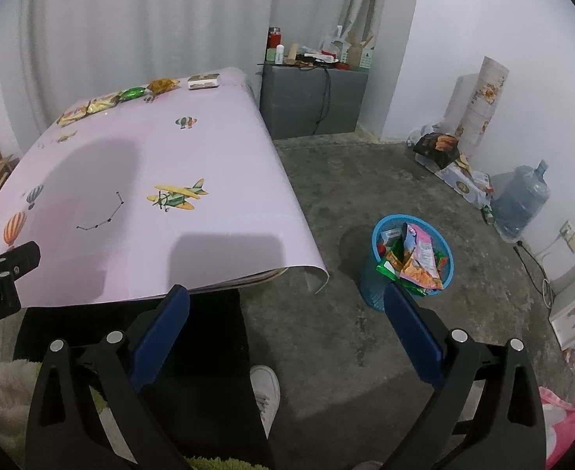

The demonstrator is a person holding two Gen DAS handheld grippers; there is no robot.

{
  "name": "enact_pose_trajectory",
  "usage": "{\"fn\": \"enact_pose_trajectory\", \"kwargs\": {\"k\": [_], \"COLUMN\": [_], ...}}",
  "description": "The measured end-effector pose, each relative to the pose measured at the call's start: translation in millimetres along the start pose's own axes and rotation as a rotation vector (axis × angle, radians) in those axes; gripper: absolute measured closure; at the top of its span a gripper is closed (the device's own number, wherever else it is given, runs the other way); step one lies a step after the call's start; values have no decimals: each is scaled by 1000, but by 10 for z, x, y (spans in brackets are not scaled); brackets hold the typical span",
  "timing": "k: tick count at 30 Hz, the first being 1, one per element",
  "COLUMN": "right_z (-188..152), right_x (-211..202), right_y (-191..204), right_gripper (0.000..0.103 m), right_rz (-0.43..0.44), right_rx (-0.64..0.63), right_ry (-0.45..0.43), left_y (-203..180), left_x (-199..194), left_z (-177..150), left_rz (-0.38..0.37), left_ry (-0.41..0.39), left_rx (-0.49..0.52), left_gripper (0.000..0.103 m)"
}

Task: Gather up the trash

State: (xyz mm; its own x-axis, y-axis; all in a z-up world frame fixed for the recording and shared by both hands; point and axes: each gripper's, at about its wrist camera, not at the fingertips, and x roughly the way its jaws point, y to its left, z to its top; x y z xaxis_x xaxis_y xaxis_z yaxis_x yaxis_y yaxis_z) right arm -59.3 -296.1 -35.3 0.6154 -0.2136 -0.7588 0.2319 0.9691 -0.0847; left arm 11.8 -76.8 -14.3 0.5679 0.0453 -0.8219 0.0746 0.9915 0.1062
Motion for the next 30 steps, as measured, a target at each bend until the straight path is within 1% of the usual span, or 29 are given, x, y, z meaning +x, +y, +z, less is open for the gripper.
{"fn": "enact_pose_trajectory", "kwargs": {"k": [5, 11, 30], "right_z": [12, 22, 14], "right_x": [-7, -17, -21], "right_y": [-29, -81, -68], "right_gripper": [6, 6, 6], "right_rz": [-16, -28, -36], "right_rx": [10, 23, 9], "right_ry": [-1, -7, -5], "left_y": [-84, -124, -66], "left_x": [-29, -40, -46], "left_z": [1, -1, 14], "left_rz": [-20, -23, -8], "left_ry": [-11, -14, -19], "left_rx": [23, 34, 12], "left_gripper": [9, 9, 9]}}
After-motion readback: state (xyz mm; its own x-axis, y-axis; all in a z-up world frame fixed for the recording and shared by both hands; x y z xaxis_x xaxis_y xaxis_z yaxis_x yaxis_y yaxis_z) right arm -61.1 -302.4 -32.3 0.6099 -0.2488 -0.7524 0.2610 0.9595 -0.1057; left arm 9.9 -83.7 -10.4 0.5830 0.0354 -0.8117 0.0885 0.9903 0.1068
